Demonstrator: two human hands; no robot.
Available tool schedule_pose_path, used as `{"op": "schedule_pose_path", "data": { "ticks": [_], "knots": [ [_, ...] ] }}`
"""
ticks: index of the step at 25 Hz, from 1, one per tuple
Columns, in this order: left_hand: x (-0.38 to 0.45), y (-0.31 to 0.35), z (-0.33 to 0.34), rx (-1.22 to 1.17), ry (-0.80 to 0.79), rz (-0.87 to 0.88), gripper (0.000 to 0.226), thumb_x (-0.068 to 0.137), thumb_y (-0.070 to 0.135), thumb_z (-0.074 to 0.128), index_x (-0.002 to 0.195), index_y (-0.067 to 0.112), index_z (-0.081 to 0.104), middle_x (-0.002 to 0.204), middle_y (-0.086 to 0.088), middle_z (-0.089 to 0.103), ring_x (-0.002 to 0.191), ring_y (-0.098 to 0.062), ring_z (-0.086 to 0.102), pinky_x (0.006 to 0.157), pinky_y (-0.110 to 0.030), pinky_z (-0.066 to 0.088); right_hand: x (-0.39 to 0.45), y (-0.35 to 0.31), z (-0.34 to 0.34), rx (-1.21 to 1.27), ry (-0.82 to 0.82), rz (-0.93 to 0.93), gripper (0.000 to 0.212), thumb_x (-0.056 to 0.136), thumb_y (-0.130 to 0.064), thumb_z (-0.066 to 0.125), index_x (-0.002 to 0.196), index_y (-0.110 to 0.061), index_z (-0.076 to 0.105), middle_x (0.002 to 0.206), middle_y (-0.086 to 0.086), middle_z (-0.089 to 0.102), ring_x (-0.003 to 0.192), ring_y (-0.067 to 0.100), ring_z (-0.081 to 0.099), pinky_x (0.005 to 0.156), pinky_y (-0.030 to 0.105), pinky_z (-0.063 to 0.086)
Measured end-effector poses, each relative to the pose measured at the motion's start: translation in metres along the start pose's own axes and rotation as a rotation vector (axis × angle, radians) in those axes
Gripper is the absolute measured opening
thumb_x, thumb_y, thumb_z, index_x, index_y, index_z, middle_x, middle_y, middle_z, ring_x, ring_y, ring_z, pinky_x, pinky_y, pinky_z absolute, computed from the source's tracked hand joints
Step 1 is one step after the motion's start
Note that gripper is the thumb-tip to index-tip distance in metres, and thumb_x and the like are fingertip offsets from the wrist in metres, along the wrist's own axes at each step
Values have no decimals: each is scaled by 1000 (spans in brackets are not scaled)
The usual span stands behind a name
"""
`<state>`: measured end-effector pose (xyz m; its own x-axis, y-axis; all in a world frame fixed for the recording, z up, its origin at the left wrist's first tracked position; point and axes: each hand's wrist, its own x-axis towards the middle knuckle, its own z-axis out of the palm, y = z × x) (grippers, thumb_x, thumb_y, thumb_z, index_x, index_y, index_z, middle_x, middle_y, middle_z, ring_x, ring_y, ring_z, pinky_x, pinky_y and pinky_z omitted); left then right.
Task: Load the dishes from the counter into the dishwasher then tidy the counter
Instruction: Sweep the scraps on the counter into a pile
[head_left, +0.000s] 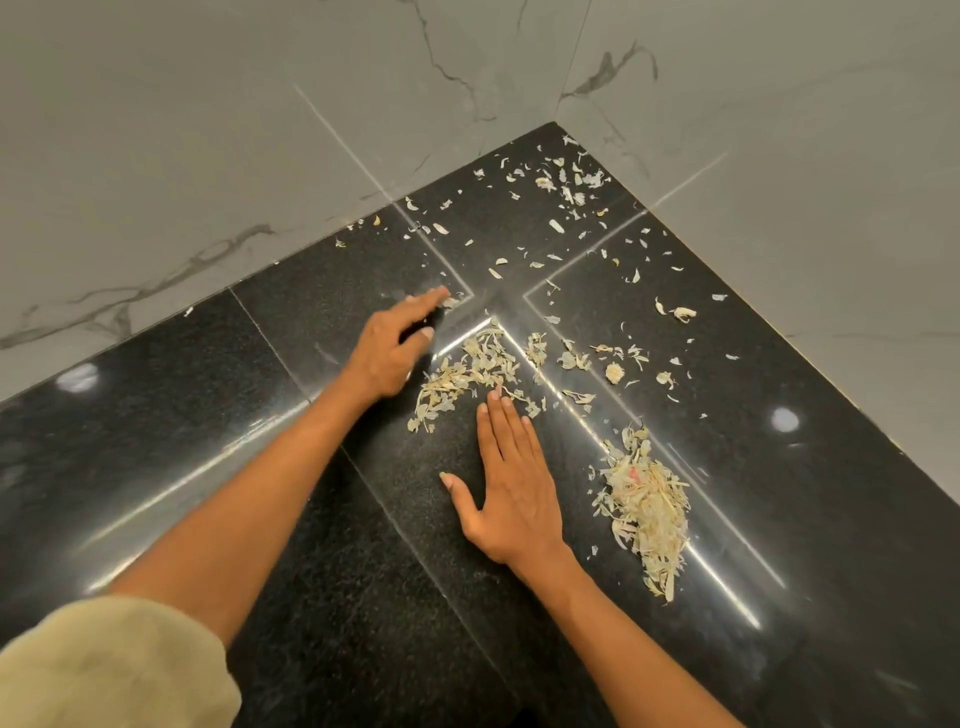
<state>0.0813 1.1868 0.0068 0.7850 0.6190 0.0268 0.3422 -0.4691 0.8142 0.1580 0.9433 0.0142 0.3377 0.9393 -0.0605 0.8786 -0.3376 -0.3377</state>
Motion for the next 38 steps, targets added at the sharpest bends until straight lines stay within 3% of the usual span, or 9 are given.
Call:
{"op": "schedule_pose_path", "data": {
  "ticks": [3, 6, 11, 16, 22, 26, 28, 32, 38],
  "knots": [
    [-10, 10, 3, -164, 151, 14, 56, 91, 26, 46, 145, 13, 48, 147, -5, 50, 139, -17, 44, 117, -26, 32, 1, -1, 0, -2, 3, 1, 85, 100, -60, 39, 160, -9, 7, 169, 5, -6, 155, 17, -8, 126, 43, 11],
    [14, -12, -23, -174, 374, -214, 57, 92, 19, 45, 148, 10, 41, 153, -8, 41, 144, -19, 36, 121, -36, 27, 0, 0, 1, -2, 0, -3, 85, 100, -60, 39, 160, -9, 7, 169, 5, -6, 155, 17, -8, 127, 42, 9],
    [13, -8, -5, 150, 153, -165, 58, 96, 31, 36, 153, 18, 33, 158, -8, 33, 148, -27, 26, 123, -42, 14, 1, 2, 2, -3, 11, -3, 85, 100, -61, 38, 160, -9, 7, 169, 5, -5, 155, 17, -8, 126, 42, 10],
    [-52, 33, 58, -35, -12, 44, 55, 97, 29, 38, 150, 18, 40, 155, -3, 39, 147, -16, 30, 122, -47, 22, 1, 2, 5, 13, 33, -15, 84, 98, -56, 42, 160, -7, 12, 168, 9, 0, 155, 17, -5, 127, 41, 8],
    [-87, 58, 81, -416, 111, -51, 50, 97, 16, 43, 147, 10, 45, 150, -1, 48, 142, -12, 40, 119, -47, 31, -5, 22, -7, 356, 243, -21, 57, 93, -25, 61, 145, -5, 49, 153, 9, 45, 145, 20, 35, 119, 43, 31],
    [-74, 64, 90, -372, 223, -172, 54, 95, 19, 43, 149, 9, 41, 153, -1, 42, 144, -9, 36, 120, -25, 24, 4, 80, -56, 324, 414, 144, 48, 93, -17, 66, 137, -5, 56, 141, 11, 56, 135, 20, 44, 116, 42, 36],
    [-62, 75, 107, -199, 207, -206, 59, 94, 23, 38, 152, 12, 35, 157, 0, 32, 147, -9, 25, 119, -14, 9, 13, 125, -77, 249, 426, 333, 55, 95, -26, 63, 144, -5, 48, 149, 13, 47, 141, 22, 36, 120, 46, 30],
    [-45, 93, 136, -37, 185, -212, 65, 94, 26, 33, 156, 14, 22, 163, 0, 20, 151, -7, 9, 124, -27, 1, 19, 206, -93, 240, 267, 674, 77, 100, -48, 49, 159, -9, 18, 167, 11, 10, 154, 26, 6, 126, 47, 6],
    [-41, 134, 183, -48, 75, -117, 63, 98, 31, 29, 158, 17, 16, 164, 4, 12, 151, -3, 4, 125, -32, 1, 11, 173, -69, 259, 154, 425, 86, 97, -65, 29, 160, -12, 5, 167, 3, -7, 154, 16, -7, 126, 44, 0]
  ]
}}
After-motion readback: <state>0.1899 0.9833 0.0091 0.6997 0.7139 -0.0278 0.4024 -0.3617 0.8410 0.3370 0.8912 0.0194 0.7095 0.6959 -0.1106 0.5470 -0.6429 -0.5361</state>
